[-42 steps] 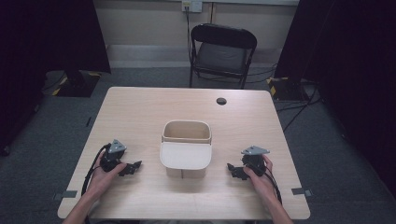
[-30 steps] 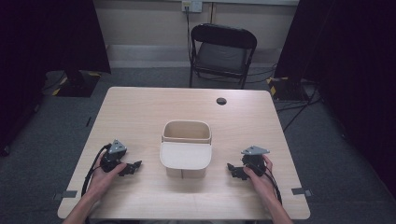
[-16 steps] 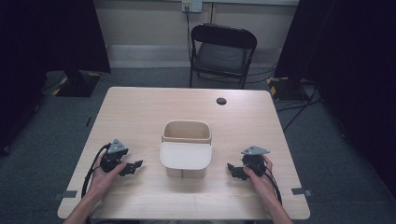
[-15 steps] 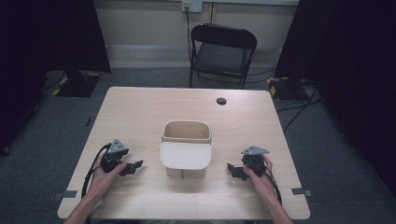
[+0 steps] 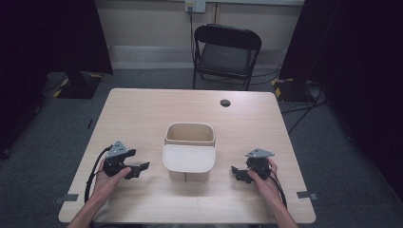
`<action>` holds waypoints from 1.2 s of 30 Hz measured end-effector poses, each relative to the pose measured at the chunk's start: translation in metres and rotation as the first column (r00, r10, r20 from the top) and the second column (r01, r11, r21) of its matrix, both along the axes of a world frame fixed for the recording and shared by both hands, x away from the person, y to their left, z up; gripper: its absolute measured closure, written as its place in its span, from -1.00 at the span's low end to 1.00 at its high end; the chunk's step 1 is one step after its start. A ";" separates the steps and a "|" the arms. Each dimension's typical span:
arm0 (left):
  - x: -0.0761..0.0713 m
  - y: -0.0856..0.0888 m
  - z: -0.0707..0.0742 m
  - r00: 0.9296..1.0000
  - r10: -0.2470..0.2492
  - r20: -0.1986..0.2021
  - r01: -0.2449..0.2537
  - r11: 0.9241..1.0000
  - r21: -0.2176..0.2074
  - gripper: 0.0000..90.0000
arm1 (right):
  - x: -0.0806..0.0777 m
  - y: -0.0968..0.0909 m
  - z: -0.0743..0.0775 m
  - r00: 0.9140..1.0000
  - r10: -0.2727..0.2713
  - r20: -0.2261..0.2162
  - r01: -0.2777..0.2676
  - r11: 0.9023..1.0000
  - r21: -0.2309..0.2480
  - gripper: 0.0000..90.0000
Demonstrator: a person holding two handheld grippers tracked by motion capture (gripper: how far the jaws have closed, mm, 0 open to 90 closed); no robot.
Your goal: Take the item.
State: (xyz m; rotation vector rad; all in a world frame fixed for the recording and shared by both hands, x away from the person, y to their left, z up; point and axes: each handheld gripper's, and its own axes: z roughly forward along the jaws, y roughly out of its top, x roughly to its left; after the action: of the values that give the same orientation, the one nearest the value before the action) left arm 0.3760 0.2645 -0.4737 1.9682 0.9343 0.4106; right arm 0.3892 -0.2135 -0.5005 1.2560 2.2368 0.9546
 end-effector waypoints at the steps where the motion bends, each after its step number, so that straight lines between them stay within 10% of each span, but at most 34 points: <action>1: -0.001 -0.001 0.001 1.000 -0.005 0.000 0.005 1.000 -0.004 -0.60 | 0.000 0.000 0.000 1.000 -0.001 0.000 0.001 1.000 0.001 -0.75; 36: -0.020 -0.043 0.024 0.979 -0.192 0.073 0.197 0.977 -0.077 -0.57 | 0.000 0.000 0.000 1.000 0.000 0.000 0.000 1.000 0.001 -0.75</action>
State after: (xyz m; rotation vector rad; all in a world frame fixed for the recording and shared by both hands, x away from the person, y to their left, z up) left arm 0.3563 0.2214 -0.4493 1.9362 0.6988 0.3159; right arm 0.3892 -0.2135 -0.5006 1.2565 2.2362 0.9552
